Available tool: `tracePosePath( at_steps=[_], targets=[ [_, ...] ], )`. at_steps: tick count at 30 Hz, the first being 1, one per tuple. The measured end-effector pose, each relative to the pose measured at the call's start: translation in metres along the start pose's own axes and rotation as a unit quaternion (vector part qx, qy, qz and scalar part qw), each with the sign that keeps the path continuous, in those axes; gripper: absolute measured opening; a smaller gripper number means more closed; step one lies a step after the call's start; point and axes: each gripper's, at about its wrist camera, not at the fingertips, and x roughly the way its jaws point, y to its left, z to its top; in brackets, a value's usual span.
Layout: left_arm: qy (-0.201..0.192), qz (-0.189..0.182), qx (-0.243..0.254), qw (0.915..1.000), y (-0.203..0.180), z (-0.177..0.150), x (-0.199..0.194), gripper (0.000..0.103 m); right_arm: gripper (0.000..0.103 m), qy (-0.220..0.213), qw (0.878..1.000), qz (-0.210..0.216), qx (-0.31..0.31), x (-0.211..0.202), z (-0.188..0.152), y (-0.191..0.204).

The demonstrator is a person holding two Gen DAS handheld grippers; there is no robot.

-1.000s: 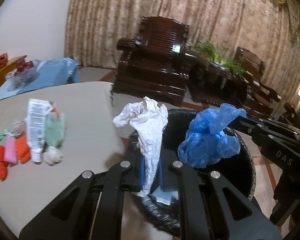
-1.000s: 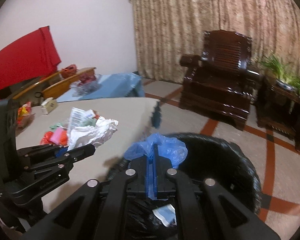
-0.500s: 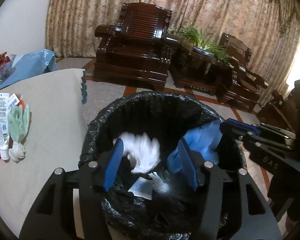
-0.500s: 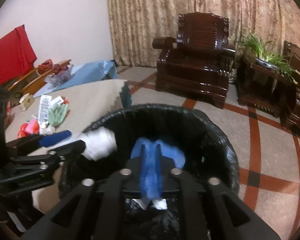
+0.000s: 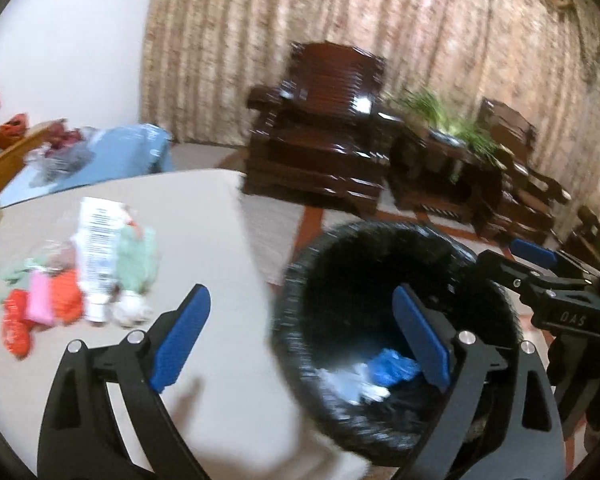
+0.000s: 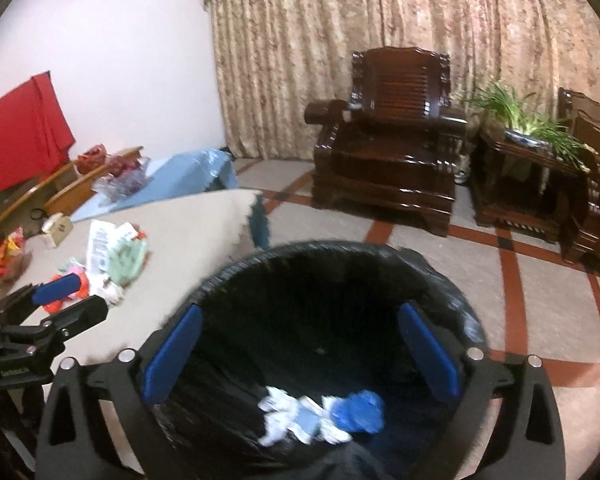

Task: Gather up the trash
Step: 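Return both tools to table and grasp green glove with right gripper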

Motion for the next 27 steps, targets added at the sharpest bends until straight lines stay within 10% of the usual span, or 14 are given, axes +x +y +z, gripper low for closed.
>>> tracePosePath(
  at_steps=[15,27],
  targets=[
    [-0.030,0.176,-0.069,0.9816,0.141,-0.007,-0.059,0.090,0.097,0.003,0.992,0.107,-0.071,0.061,0.015,0.138],
    [-0.008,0.218,-0.104,0.9703,0.192,-0.028,-0.049,0.090,0.088,0.060,0.986,0.116,-0.102,0.135,-0.003,0.205]
  ],
)
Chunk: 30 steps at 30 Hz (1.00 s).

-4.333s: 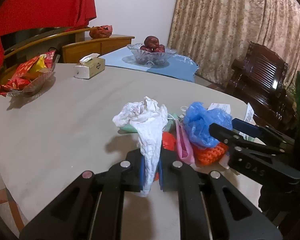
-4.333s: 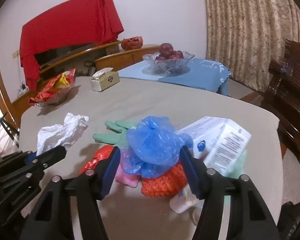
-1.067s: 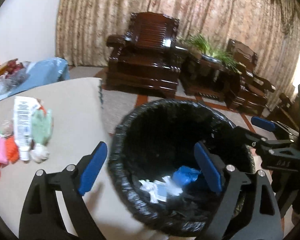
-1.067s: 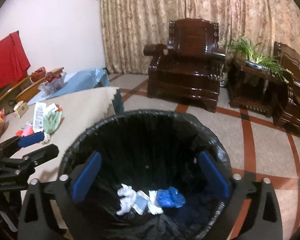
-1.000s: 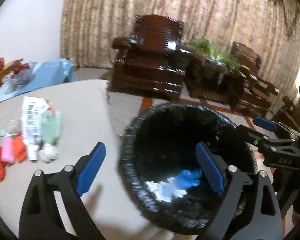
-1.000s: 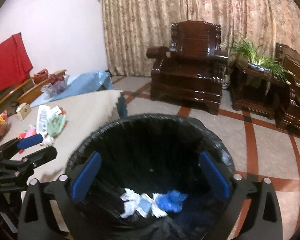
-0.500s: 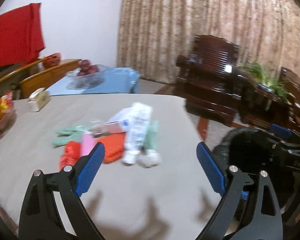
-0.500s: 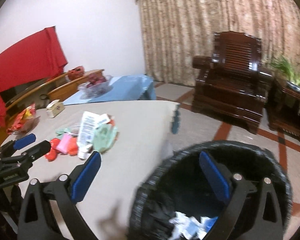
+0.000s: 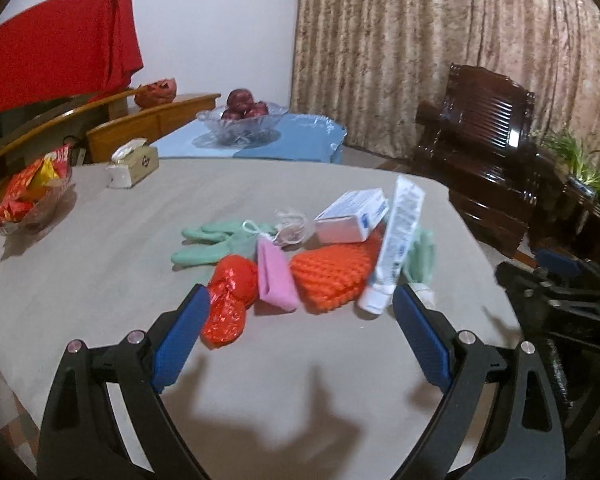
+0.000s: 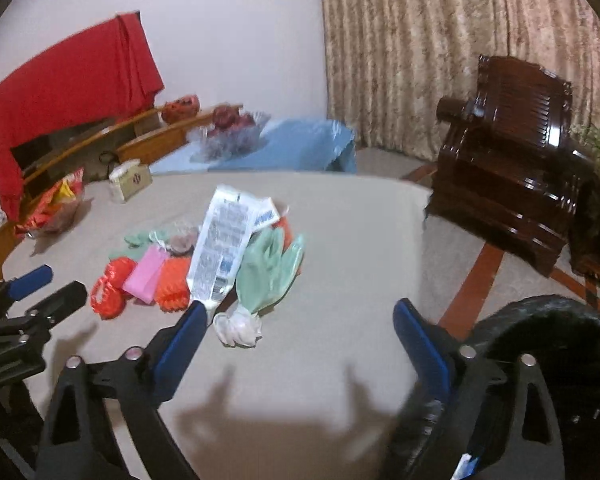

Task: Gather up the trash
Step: 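Return both tools to table and grasp green glove with right gripper, then lift green glove with right gripper while left gripper reaches toward white tube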

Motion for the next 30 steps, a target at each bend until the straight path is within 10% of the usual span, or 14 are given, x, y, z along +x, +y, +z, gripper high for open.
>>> tracePosePath(
  at_steps=[26,30],
  targets=[
    [0.018,-0.006,-0.017,0.9997,0.008,-0.008,0.042,0.090,0.053,0.102,0.994,0.032,0.005,0.103,0.003,0.024],
    [0.017,-0.009,-0.015,0.9997,0.004,-0.006,0.042,0.090,0.034,0.111,0.992,0.051,0.013,0.108,0.005,0.023]
  ],
)
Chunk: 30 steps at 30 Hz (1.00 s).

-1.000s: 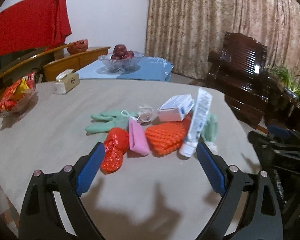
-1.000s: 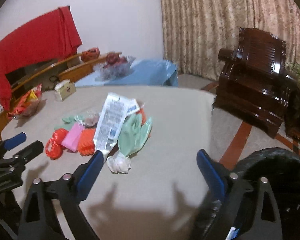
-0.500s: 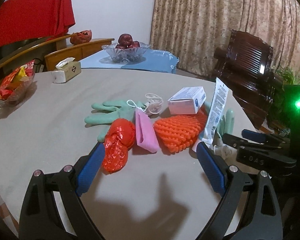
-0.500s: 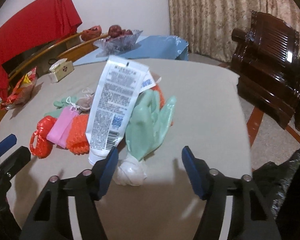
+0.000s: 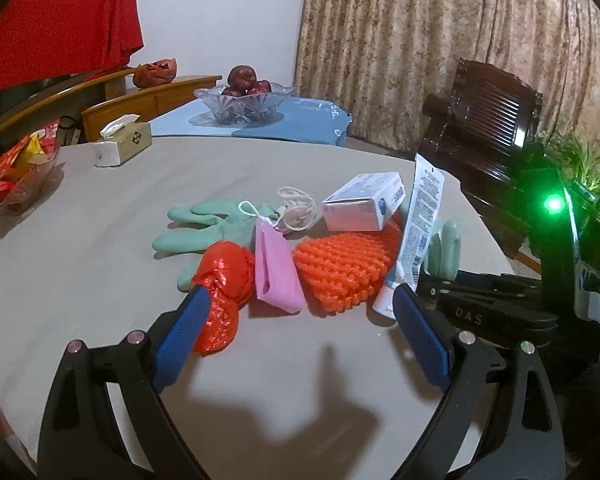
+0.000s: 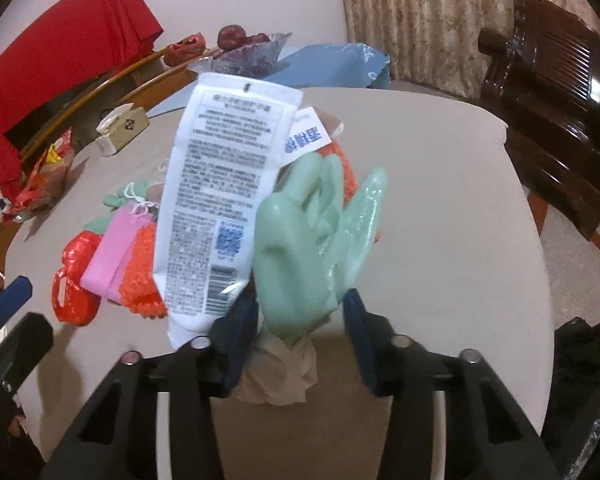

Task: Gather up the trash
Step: 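Lift green glove with right gripper while left gripper reaches toward white tube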

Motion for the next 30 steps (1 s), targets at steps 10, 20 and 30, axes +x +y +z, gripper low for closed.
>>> tracePosePath(
  at_steps=[10,20,30],
  targets=[
    [0.004,-0.018,0.010,0.9998,-0.016,0.000,0.002,0.088,0.022,-0.008,1.000,-0.025,0.009,-0.034,-0.007,-0.018],
    [0.020,-0.049,0.036,0.9979,-0.055,-0.004,0.016,0.084,0.022,-0.030,0.997,-0.063,0.028,-0.069,-0.016,-0.053],
    [0.062,-0.064,0.043,0.9951,-0.077,-0.009,0.047,0.064,0.022,-0.041,0.996,-0.067,0.037,-0.081,-0.016,-0.070]
  ],
)
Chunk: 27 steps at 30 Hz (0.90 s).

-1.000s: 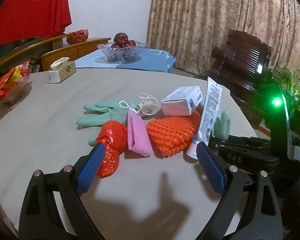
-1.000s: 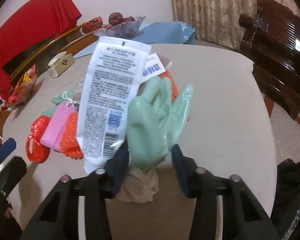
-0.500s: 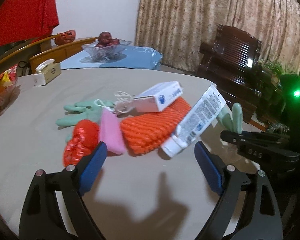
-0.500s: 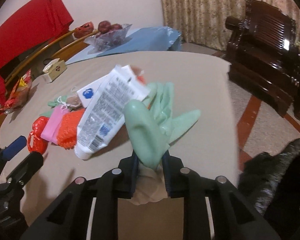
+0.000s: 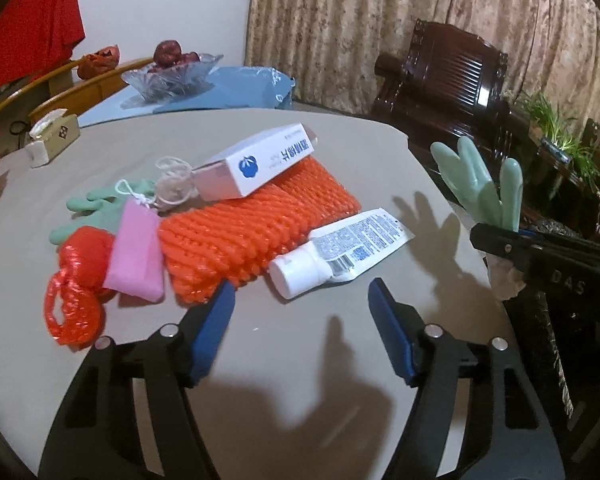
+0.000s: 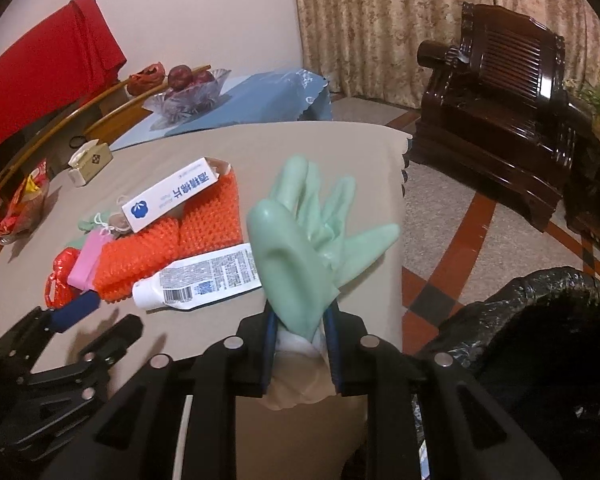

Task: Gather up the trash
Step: 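Lift green glove with right gripper while left gripper reaches toward white tube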

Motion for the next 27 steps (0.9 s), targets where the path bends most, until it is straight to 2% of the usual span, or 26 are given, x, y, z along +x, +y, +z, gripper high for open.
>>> tracePosePath(
  at_steps=[8,11,18,19,21,24,27],
  targets=[
    [0.024,-0.016,0.001,0.9996,-0.006,0.006,0.019,0.048,0.022,-0.002,1.000,0.007,0.005,0.000,-0.002,-0.006],
    [0.029,-0.028,0.006,0.9991,-0.013,0.005,0.022,0.047,0.022,-0.001,1.000,0.009,0.008,0.000,-0.003,-0.008],
    [0.037,-0.102,0.019,0.9940,-0.030,-0.002,0.012,0.049,0.022,-0.008,1.000,0.007,0.010,-0.006,0.000,-0.011],
    [0.035,-0.103,0.024,0.9938,-0.032,-0.004,0.009,0.052,0.022,-0.009,1.000,0.006,0.011,-0.007,0.000,-0.013],
    [0.030,-0.081,0.034,0.9957,-0.032,-0.005,0.006,0.058,0.022,-0.010,1.000,0.007,0.015,-0.008,0.001,-0.015],
    [0.030,-0.051,0.034,0.9977,-0.025,0.002,0.014,0.059,0.022,-0.012,1.000,0.007,0.017,-0.009,0.002,-0.015],
    [0.035,-0.047,0.032,0.9978,-0.023,0.010,0.025,0.061,0.022,-0.009,1.000,0.008,0.019,-0.008,0.002,-0.015]
  ],
)
